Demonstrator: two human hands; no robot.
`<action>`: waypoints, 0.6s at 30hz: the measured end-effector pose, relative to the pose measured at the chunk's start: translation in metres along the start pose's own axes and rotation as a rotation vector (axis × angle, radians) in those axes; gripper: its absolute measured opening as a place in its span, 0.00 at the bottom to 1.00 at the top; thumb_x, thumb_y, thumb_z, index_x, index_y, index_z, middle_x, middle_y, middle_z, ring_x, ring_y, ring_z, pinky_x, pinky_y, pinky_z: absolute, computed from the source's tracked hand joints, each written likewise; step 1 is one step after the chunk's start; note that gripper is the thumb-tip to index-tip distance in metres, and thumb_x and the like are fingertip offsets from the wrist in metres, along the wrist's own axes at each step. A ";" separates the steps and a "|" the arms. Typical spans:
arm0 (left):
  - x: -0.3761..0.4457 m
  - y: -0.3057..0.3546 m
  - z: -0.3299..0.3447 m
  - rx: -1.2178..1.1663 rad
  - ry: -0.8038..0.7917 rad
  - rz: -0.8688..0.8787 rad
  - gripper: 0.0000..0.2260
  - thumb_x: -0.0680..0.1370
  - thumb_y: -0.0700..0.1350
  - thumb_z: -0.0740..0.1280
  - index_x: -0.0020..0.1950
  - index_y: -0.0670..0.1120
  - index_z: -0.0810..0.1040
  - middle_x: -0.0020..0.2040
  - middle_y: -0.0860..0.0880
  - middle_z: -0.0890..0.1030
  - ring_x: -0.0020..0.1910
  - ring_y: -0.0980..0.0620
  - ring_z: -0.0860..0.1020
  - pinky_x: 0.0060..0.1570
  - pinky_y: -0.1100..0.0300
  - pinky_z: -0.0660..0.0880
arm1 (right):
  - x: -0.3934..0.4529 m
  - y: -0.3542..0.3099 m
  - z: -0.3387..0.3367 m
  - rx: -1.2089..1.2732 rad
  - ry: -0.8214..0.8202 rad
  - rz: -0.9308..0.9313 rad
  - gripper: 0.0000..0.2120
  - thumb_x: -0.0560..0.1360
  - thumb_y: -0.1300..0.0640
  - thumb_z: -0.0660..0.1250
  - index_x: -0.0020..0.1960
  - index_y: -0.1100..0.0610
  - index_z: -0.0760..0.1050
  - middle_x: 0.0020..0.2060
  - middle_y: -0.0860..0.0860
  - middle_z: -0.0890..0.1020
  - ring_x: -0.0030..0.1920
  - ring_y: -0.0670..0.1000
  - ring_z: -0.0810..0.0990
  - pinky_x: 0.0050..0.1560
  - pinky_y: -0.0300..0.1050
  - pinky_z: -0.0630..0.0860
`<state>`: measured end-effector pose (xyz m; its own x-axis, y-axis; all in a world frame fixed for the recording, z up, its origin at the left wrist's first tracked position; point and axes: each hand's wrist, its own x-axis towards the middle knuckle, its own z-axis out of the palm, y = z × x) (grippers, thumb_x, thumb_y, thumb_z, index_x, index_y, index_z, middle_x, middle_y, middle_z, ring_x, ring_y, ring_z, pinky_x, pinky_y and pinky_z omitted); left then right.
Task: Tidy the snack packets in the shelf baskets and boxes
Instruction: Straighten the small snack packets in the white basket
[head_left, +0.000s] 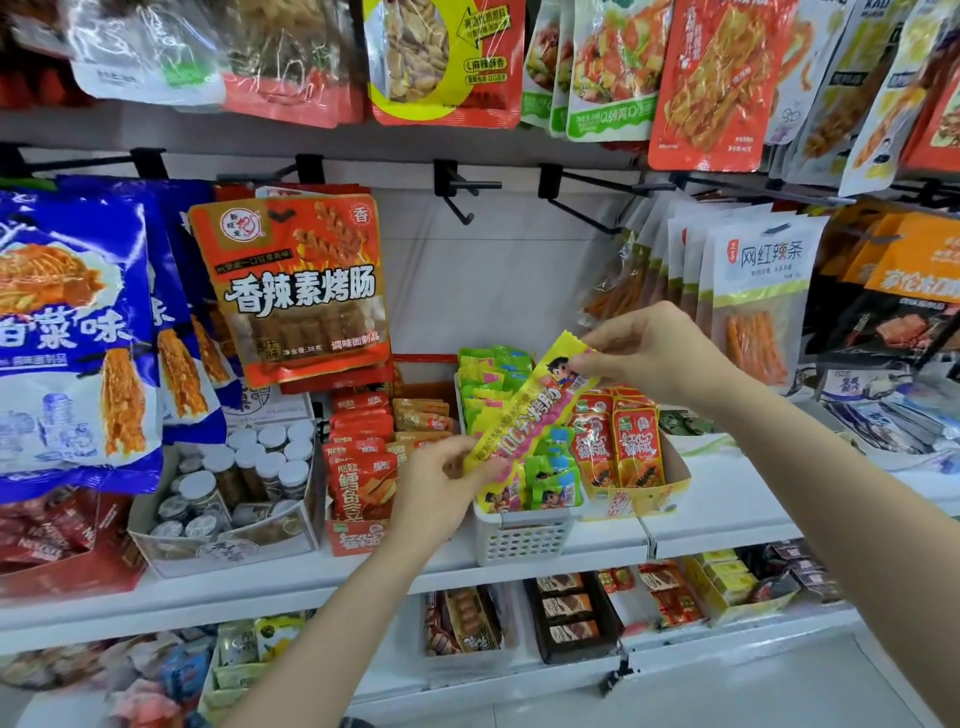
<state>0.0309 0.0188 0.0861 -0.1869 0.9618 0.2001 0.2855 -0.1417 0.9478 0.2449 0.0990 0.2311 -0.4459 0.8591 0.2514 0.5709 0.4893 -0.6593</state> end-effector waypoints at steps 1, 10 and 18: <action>0.001 -0.001 -0.003 0.098 -0.009 0.027 0.08 0.74 0.50 0.74 0.49 0.47 0.85 0.43 0.44 0.84 0.44 0.41 0.81 0.46 0.46 0.76 | 0.000 0.000 0.001 -0.021 0.020 -0.021 0.06 0.68 0.49 0.76 0.43 0.49 0.86 0.35 0.47 0.86 0.36 0.48 0.85 0.45 0.49 0.83; 0.000 -0.016 -0.003 0.335 -0.002 0.093 0.07 0.70 0.42 0.78 0.46 0.45 0.85 0.37 0.54 0.82 0.36 0.63 0.77 0.38 0.74 0.70 | -0.010 0.010 0.022 -0.184 0.049 -0.140 0.10 0.66 0.50 0.78 0.44 0.53 0.87 0.37 0.43 0.85 0.38 0.35 0.81 0.43 0.24 0.72; -0.003 -0.028 -0.010 0.341 0.001 0.032 0.07 0.72 0.37 0.75 0.45 0.48 0.82 0.40 0.55 0.82 0.40 0.59 0.81 0.42 0.67 0.77 | -0.020 0.014 0.061 -0.332 -0.098 -0.300 0.07 0.67 0.53 0.78 0.42 0.55 0.86 0.38 0.49 0.85 0.38 0.46 0.82 0.44 0.43 0.79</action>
<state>0.0139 0.0176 0.0611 -0.1734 0.9579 0.2289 0.5890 -0.0854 0.8036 0.2194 0.0798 0.1740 -0.6792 0.6615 0.3181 0.5893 0.7498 -0.3009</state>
